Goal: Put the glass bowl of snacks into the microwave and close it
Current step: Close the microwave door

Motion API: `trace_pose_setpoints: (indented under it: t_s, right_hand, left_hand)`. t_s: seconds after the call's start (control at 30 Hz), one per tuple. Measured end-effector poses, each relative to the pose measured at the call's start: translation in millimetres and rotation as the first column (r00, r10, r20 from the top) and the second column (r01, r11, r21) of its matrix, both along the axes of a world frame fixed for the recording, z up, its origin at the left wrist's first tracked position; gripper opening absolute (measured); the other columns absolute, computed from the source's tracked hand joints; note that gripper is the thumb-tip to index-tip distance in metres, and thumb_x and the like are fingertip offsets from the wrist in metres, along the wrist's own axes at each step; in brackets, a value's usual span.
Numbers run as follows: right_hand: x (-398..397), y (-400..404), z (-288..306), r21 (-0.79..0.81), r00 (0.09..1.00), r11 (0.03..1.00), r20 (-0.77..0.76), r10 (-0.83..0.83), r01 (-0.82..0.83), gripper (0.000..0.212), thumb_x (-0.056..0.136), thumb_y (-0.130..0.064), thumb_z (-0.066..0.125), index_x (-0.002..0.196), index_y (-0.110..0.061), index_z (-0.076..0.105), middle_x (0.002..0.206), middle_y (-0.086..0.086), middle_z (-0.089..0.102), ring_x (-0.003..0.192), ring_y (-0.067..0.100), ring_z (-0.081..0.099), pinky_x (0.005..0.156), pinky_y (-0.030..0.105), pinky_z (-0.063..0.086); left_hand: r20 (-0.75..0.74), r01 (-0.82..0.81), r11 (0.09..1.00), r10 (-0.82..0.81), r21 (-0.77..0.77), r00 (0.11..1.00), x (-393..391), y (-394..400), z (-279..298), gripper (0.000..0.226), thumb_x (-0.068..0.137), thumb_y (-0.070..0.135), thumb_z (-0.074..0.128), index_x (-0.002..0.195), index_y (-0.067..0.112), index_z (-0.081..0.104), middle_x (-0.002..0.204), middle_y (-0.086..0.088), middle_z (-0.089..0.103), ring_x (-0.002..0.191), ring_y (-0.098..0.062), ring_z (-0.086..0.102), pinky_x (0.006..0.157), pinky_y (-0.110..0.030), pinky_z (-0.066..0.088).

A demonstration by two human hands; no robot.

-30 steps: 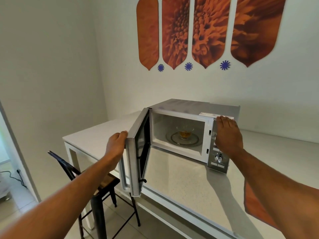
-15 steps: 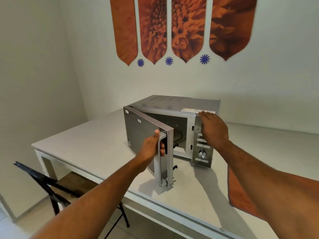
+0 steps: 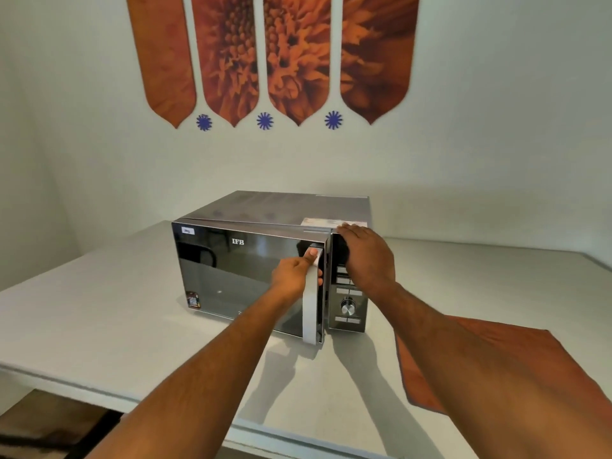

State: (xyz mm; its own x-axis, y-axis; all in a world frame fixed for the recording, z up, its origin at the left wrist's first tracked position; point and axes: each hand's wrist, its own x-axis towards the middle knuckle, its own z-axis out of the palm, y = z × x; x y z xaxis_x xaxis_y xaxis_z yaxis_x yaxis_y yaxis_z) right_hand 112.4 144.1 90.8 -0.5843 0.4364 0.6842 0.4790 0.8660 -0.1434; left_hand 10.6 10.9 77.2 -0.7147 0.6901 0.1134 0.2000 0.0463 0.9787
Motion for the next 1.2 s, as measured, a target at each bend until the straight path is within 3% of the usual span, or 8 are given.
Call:
trace_pose_setpoints:
  t_s: [0.2,0.33,0.47,0.7,0.87,1.0,1.1,1.2]
  right_hand:
    - [-6,0,-2,-0.041,1.0,0.999,-0.018,-0.023,0.023,0.054,0.091,-0.016,0.062,0.144,-0.018,0.052,0.148,0.004,0.056,0.14,0.023,0.047,0.118,0.041,0.036]
    - [-10,2,-5,-0.046,0.998,0.998,-0.033,-0.048,0.047,0.055,0.09,-0.013,0.064,0.143,-0.019,0.053,0.147,0.002,0.056,0.139,0.021,0.047,0.118,0.037,0.037]
    - [-12,0,-5,-0.059,0.996,0.996,-0.061,-0.071,0.067,0.051,0.092,-0.013,0.06,0.142,-0.02,0.054,0.146,0.0,0.057,0.139,0.02,0.048,0.117,0.037,0.038]
    - [-14,-5,-4,-0.088,0.995,0.993,-0.05,-0.086,0.081,0.049,0.096,-0.018,0.057,0.144,-0.019,0.052,0.15,0.001,0.054,0.141,0.02,0.044,0.118,0.037,0.036]
    - [-9,-9,1,-0.083,0.995,0.992,0.029,-0.097,0.099,0.054,0.099,-0.019,0.054,0.151,-0.018,0.041,0.157,0.002,0.044,0.148,0.02,0.035,0.121,0.036,0.03]
    - [-4,-17,5,-0.052,0.99,0.994,0.1,-0.094,0.1,0.062,0.098,-0.014,0.053,0.156,-0.015,0.03,0.163,0.003,0.033,0.152,0.02,0.025,0.124,0.035,0.021]
    - [-2,-19,8,-0.036,0.977,0.993,0.185,-0.104,0.113,0.067,0.099,-0.014,0.052,0.158,-0.014,0.02,0.167,0.004,0.022,0.155,0.021,0.015,0.125,0.035,0.012]
    - [0,-19,11,-0.06,0.963,0.992,0.253,-0.094,0.113,0.072,0.099,-0.015,0.051,0.16,-0.015,0.013,0.169,0.004,0.013,0.156,0.02,0.007,0.126,0.036,0.006]
  left_hand:
    - [-0.001,-0.029,1.0,0.029,0.006,1.0,-5,22,0,0.055,0.086,0.065,0.053,0.079,0.014,0.071,0.083,-0.012,0.077,0.087,-0.036,0.075,0.087,-0.055,0.059]
    - [-0.036,-0.027,0.999,0.028,0.026,0.999,-20,32,-10,0.095,0.059,0.095,0.046,0.086,0.008,0.073,0.089,-0.021,0.075,0.091,-0.044,0.072,0.085,-0.062,0.057]
    - [-0.078,-0.003,1.0,0.004,0.016,0.997,-30,39,-15,0.115,0.05,0.103,0.035,0.093,0.002,0.069,0.092,-0.023,0.074,0.091,-0.043,0.072,0.084,-0.06,0.058]
    - [-0.11,0.024,1.0,-0.025,-0.017,0.994,-30,42,-10,0.103,0.059,0.095,0.034,0.095,0.005,0.069,0.092,-0.018,0.075,0.087,-0.036,0.073,0.082,-0.056,0.06]
    - [-0.028,0.078,0.995,-0.08,-0.062,0.996,-45,55,-13,0.11,0.033,0.105,0.04,0.097,0.022,0.071,0.1,-0.011,0.073,0.094,-0.034,0.07,0.088,-0.053,0.057]
    - [0.049,0.087,0.992,-0.083,-0.095,0.995,-54,62,-19,0.124,0.023,0.103,0.046,0.114,0.02,0.067,0.106,-0.01,0.073,0.097,-0.033,0.07,0.089,-0.052,0.058]
    - [-0.047,0.058,0.991,-0.064,-0.117,0.997,-36,48,0,0.093,0.055,0.094,0.049,0.096,0.012,0.068,0.093,-0.011,0.072,0.086,-0.029,0.07,0.083,-0.045,0.059]
    - [-0.393,-0.025,0.983,-0.05,-0.183,0.918,-24,31,12,0.048,0.094,0.056,0.048,0.07,0.015,0.055,0.068,-0.003,0.058,0.064,-0.018,0.058,0.07,-0.038,0.055]
